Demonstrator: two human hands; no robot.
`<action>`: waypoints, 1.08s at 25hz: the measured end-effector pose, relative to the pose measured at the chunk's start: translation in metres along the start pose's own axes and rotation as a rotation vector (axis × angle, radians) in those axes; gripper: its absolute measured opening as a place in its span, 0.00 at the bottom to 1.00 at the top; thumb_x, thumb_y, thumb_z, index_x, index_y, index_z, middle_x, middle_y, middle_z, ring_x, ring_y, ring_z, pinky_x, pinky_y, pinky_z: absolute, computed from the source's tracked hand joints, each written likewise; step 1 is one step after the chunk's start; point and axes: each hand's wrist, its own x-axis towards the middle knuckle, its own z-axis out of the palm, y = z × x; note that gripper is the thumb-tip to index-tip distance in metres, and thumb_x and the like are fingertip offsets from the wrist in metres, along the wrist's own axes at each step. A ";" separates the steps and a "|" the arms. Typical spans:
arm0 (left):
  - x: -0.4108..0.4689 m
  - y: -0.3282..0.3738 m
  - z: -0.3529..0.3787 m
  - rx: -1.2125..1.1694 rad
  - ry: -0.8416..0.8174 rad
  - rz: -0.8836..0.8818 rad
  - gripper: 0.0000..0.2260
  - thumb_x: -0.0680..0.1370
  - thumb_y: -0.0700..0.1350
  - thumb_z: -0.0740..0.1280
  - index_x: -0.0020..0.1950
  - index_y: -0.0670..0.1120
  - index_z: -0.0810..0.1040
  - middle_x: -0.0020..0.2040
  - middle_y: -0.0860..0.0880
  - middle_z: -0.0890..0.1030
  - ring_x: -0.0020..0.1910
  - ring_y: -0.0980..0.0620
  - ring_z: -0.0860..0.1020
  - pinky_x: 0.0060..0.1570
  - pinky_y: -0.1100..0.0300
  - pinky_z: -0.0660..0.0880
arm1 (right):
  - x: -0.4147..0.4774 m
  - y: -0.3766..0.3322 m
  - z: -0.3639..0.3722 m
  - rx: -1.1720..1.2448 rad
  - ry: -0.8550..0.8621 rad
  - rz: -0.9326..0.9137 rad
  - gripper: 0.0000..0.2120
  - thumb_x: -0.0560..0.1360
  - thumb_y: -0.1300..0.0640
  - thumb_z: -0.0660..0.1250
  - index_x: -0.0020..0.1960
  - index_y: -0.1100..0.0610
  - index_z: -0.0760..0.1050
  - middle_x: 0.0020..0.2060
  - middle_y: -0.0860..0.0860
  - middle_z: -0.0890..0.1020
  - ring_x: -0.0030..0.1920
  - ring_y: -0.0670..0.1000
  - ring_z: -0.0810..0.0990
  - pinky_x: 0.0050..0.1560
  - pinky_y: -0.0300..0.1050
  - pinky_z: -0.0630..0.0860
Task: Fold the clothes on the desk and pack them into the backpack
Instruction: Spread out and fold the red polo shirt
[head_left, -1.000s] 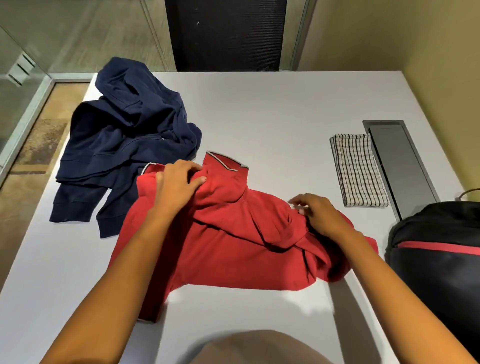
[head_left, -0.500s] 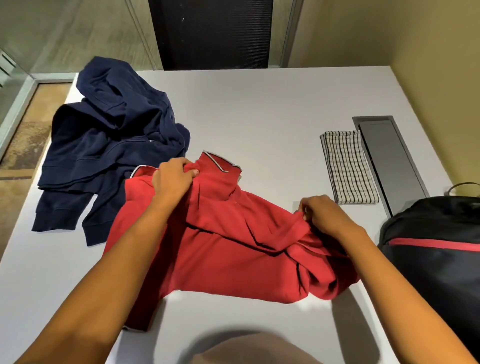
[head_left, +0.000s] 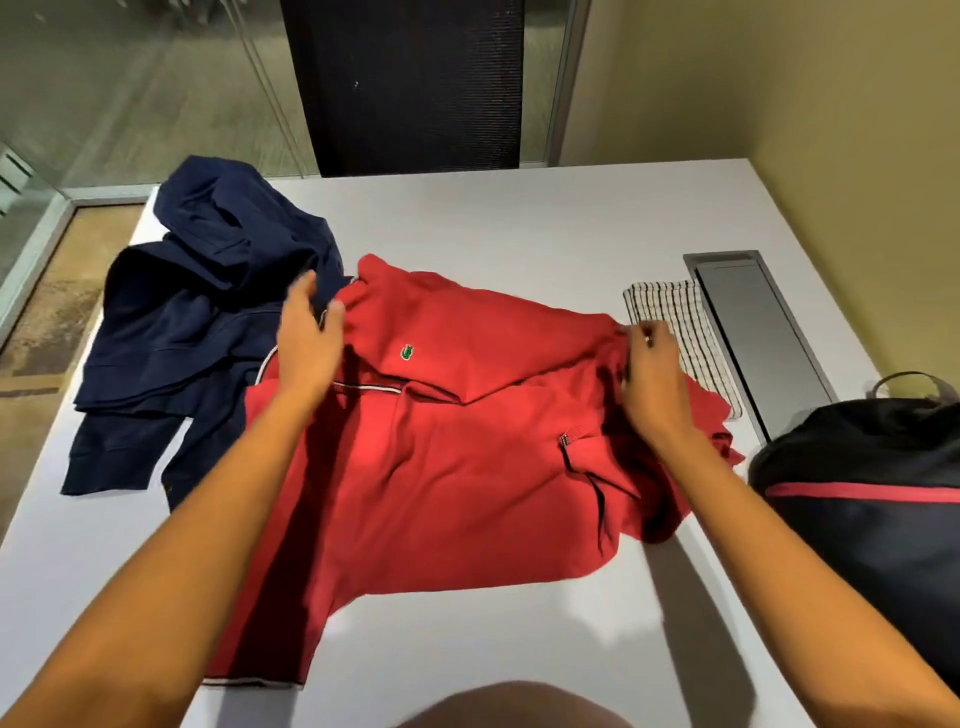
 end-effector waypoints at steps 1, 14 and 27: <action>-0.021 -0.011 0.006 0.059 -0.058 0.098 0.21 0.81 0.42 0.62 0.73 0.39 0.65 0.71 0.42 0.69 0.69 0.45 0.69 0.70 0.59 0.61 | -0.017 -0.003 0.009 -0.011 -0.056 -0.059 0.21 0.68 0.72 0.65 0.61 0.64 0.73 0.58 0.64 0.72 0.56 0.65 0.73 0.52 0.56 0.75; -0.181 -0.137 -0.036 0.723 -0.458 -0.076 0.30 0.81 0.59 0.56 0.78 0.59 0.44 0.80 0.55 0.44 0.79 0.50 0.47 0.71 0.34 0.49 | -0.209 0.019 0.025 -0.078 -0.166 -0.164 0.17 0.68 0.68 0.62 0.54 0.57 0.73 0.41 0.51 0.75 0.38 0.56 0.73 0.36 0.47 0.65; -0.222 -0.081 0.016 0.617 -0.275 0.215 0.26 0.70 0.43 0.75 0.67 0.43 0.74 0.69 0.42 0.73 0.69 0.40 0.70 0.66 0.38 0.64 | -0.196 0.003 0.017 -0.220 -0.295 -0.036 0.22 0.76 0.44 0.55 0.65 0.50 0.74 0.65 0.56 0.74 0.64 0.62 0.71 0.61 0.59 0.67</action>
